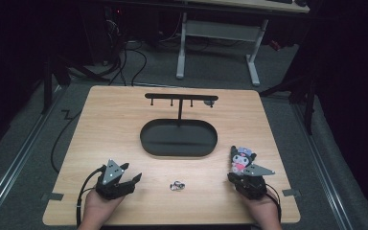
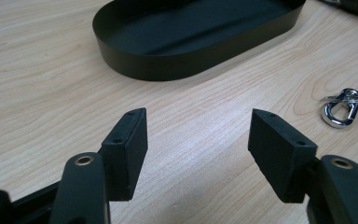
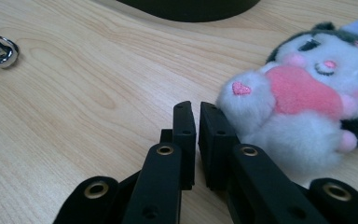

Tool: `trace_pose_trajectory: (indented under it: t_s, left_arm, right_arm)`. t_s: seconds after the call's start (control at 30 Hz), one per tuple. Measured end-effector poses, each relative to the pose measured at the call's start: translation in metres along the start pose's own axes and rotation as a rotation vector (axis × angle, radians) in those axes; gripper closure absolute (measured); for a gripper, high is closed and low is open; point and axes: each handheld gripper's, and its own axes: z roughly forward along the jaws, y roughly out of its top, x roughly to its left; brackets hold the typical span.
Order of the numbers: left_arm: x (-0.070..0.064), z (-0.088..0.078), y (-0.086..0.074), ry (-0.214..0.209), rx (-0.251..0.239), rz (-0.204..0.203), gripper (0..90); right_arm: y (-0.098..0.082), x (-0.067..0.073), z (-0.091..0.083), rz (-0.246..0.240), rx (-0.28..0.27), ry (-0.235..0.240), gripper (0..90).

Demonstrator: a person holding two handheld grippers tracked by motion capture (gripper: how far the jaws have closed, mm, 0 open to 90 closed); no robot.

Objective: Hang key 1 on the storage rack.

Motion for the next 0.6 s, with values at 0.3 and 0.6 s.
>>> trace_pose_trajectory:
  t_s: [0.3,0.6]
  left_arm:
    - [0.005,-0.002,0.0,-0.006,-0.01,-0.016,38.4]
    - [0.002,0.003,0.002,-0.019,-0.004,-0.007,38.6]
  right_arm:
    - [-0.009,-0.014,-0.012,0.037,0.003,-0.067,84.7]
    - [-0.021,-0.03,-0.023,0.1,-0.001,-0.096,81.6]
